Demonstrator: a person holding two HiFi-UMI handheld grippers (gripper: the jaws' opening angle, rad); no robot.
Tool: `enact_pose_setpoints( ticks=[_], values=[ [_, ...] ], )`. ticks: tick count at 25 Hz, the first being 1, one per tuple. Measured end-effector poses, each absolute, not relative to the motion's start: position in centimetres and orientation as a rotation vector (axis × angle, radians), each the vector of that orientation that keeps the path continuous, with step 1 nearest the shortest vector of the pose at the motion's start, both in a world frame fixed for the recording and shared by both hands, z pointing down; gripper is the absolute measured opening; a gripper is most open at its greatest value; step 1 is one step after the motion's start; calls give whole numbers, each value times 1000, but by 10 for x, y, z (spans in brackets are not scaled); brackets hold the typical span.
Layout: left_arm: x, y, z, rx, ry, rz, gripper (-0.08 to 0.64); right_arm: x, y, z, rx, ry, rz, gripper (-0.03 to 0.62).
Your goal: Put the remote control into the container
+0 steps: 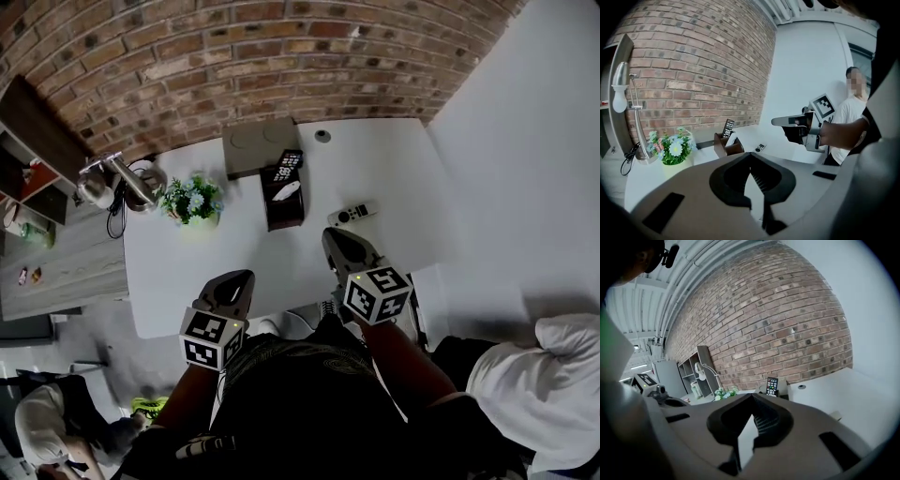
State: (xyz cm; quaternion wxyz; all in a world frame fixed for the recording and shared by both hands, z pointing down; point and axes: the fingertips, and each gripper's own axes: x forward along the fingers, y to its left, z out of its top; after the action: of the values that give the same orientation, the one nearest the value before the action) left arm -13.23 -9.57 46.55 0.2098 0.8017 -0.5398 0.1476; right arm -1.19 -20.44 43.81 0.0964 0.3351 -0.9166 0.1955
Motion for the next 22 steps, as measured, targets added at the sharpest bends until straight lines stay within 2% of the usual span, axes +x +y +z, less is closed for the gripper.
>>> enact_pose_setpoints(
  ticks=[5,22],
  values=[
    [-116,-103,447,2318,-1474,352,5,5,-181,433,1033,-2712,525,8],
    [-89,-99,432,2401,-1341,370,5,35,-128,444,1077,-2640,650,9]
  ],
)
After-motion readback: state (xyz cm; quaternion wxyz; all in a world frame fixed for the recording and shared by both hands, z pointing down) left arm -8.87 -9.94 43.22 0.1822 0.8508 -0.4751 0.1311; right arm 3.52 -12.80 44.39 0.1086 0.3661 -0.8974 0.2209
